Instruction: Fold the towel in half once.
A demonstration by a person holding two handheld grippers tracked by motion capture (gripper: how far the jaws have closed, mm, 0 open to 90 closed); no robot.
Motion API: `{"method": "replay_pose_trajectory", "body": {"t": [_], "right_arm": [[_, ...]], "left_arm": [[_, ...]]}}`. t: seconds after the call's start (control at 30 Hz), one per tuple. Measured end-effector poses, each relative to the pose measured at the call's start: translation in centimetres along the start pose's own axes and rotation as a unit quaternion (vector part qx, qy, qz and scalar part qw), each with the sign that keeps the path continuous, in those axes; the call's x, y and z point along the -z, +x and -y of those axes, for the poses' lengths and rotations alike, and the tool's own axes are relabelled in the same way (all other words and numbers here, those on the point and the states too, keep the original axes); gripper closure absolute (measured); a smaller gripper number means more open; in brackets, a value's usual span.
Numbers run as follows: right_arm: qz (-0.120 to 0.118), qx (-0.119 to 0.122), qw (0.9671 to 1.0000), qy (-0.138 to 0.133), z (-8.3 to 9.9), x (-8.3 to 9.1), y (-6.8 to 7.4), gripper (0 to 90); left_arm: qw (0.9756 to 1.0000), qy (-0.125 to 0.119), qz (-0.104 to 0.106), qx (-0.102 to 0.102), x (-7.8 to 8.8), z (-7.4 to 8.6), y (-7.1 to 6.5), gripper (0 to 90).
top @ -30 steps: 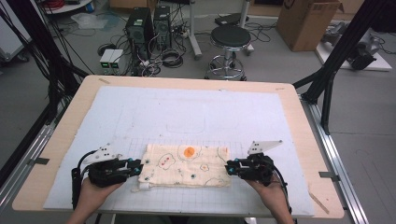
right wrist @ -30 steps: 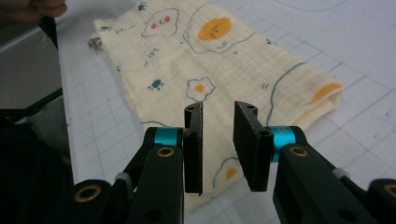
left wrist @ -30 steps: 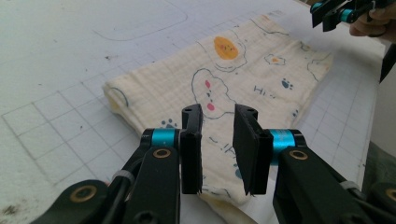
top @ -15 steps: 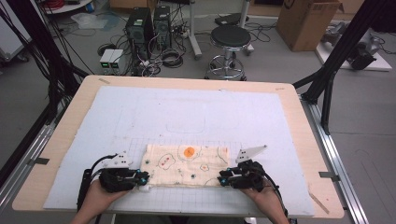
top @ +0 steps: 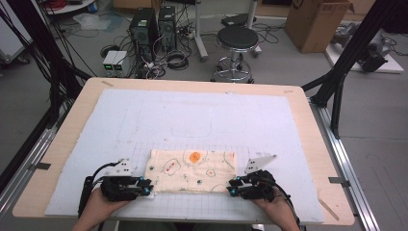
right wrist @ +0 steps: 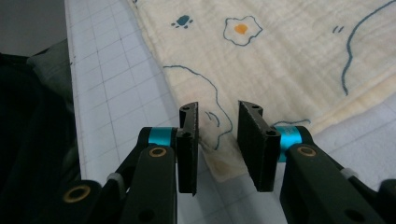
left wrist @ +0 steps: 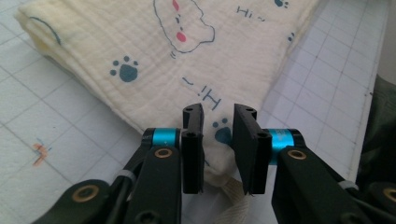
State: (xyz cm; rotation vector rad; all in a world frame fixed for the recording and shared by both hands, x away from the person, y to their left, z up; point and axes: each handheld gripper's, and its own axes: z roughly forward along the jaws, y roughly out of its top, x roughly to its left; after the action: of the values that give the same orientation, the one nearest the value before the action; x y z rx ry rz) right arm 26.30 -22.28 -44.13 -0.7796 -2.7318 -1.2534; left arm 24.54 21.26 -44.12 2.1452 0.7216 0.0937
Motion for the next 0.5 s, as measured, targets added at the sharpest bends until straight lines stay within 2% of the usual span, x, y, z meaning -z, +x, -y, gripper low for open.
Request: {"method": "replay_pose_trajectory", "body": {"t": [0.27, 0.4, 0.5], "right_arm": [[0.005, 0.002, 1.0, -0.002, 0.25, 0.12, 0.25, 69.4], [-0.004, -0.004, 1.0, -0.006, 0.25, 0.14, 0.27, 63.5], [-0.008, -0.003, 0.9997, -0.021, 0.08, 0.53, 0.43, 57.0]], "left_arm": [[1.0, -0.002, 0.001, -0.006, -0.02, 0.09, 0.01, 74.7], [0.9999, -0.004, 0.004, -0.009, 0.15, 0.02, 0.0, 72.3], [0.9998, -0.016, 0.002, -0.008, 0.59, -0.2, 0.01, 69.2]]}}
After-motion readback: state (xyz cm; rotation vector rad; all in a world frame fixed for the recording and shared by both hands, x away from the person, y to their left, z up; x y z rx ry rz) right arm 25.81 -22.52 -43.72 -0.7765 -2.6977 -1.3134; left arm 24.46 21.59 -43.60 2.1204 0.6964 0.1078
